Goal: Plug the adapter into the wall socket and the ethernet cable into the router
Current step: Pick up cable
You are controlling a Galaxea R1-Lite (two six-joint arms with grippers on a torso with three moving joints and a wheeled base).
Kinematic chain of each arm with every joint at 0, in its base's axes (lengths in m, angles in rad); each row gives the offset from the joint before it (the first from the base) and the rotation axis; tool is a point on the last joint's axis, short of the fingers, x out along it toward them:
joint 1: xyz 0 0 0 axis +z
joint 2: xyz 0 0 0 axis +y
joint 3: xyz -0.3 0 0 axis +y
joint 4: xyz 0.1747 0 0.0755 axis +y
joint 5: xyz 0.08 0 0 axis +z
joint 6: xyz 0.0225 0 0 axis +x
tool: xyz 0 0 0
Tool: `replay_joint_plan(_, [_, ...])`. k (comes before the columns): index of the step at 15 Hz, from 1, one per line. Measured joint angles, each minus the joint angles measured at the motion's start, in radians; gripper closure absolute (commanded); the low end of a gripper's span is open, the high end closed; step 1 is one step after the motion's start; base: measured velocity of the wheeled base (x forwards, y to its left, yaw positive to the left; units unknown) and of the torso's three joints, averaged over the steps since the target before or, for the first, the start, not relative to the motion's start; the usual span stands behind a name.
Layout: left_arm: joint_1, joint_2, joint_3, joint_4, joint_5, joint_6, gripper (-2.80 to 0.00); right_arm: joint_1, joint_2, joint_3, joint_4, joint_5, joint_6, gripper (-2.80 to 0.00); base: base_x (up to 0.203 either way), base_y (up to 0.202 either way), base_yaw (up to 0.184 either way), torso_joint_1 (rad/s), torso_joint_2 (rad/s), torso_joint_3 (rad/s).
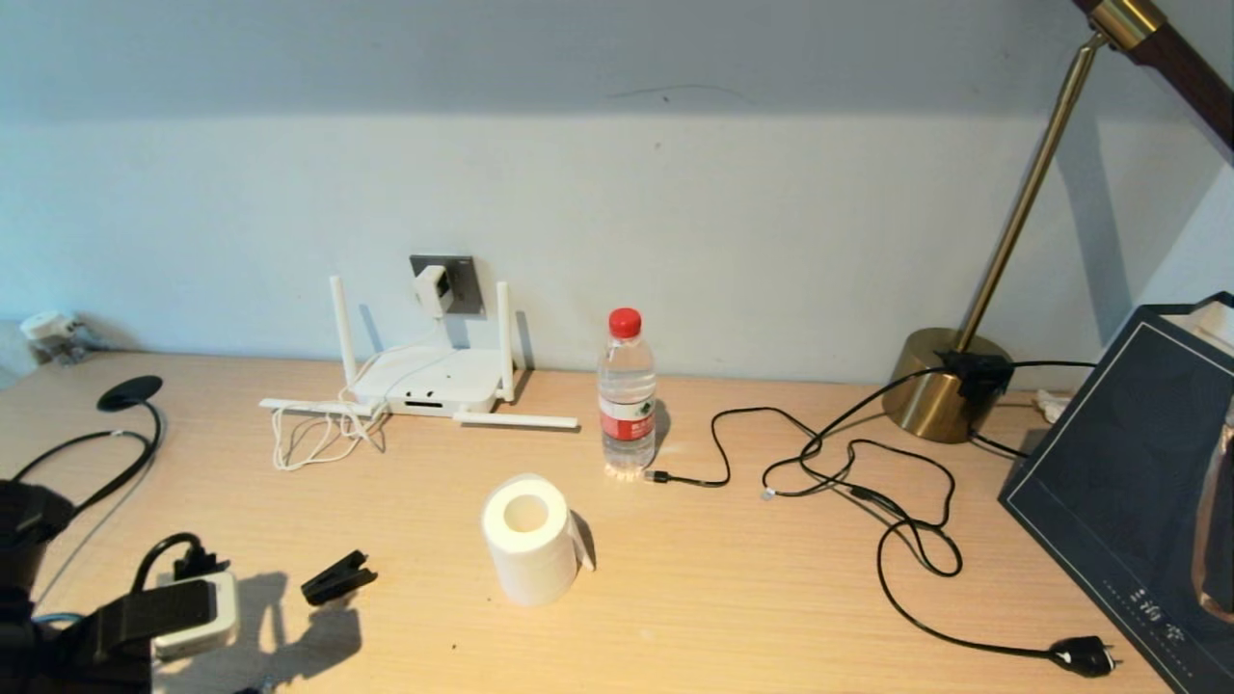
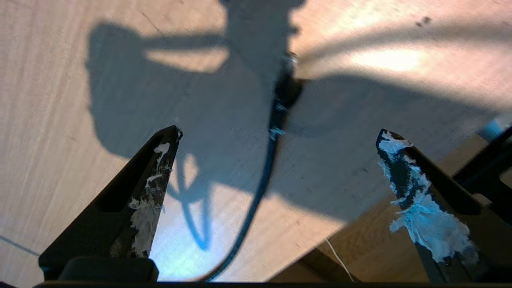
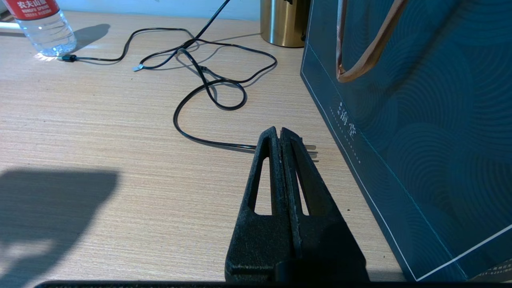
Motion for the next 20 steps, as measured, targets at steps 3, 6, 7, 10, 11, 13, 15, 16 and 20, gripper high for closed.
replay_joint_plan(3, [-0.013,0.054,-0.01,-0.041,-0.006,0.0,-2.8,0.0,0.0,0.0,0.0,0.0,0.0,0.0,0.0,0.0,0.0,0.0,0.0,0.0])
replay_joint_plan(6, [-0.016,0.089,-0.016,-0.05,-0.002,-0.001,-2.8,0.0,0.0,0.0,0.0,0.0,0.0,0.0,0.0,0.0,0.0,0.0,0.0,0.0])
replay_joint_plan(7, [-0.016,0.097,-0.016,-0.05,-0.001,-0.002,-2.8,0.0,0.0,0.0,0.0,0.0,0.0,0.0,0.0,0.0,0.0,0.0,0.0,0.0])
replay_joint_plan(10, [-0.015,0.12,-0.015,-0.072,0.002,-0.006,-2.8,0.0,0.0,0.0,0.0,0.0,0.0,0.0,0.0,0.0,0.0,0.0,0.0,0.0])
replay_joint_plan(11, [-0.015,0.126,-0.012,-0.088,0.004,-0.007,-2.8,0.0,0.0,0.0,0.0,0.0,0.0,0.0,0.0,0.0,0.0,0.0,0.0,0.0])
replay_joint_plan(13, [-0.015,0.133,-0.009,-0.097,0.004,-0.008,-2.0,0.0,0.0,0.0,0.0,0.0,0.0,0.0,0.0,0.0,0.0,0.0,0.0,0.0])
replay_joint_plan(15, [-0.015,0.137,-0.006,-0.096,0.002,-0.01,0.0,0.0,0.0,0.0,0.0,0.0,0.0,0.0,0.0,0.0,0.0,0.0,0.0,0.0])
replay_joint_plan(16, [-0.015,0.139,-0.006,-0.097,0.002,-0.011,0.0,0.0,0.0,0.0,0.0,0.0,0.0,0.0,0.0,0.0,0.0,0.0,0.0,0.0])
replay_joint_plan(20, [-0.011,0.134,0.018,-0.097,0.0,-0.01,0.0,0.0,0.0,0.0,0.0,0.0,0.0,0.0,0.0,0.0,0.0,0.0,0.0,0.0])
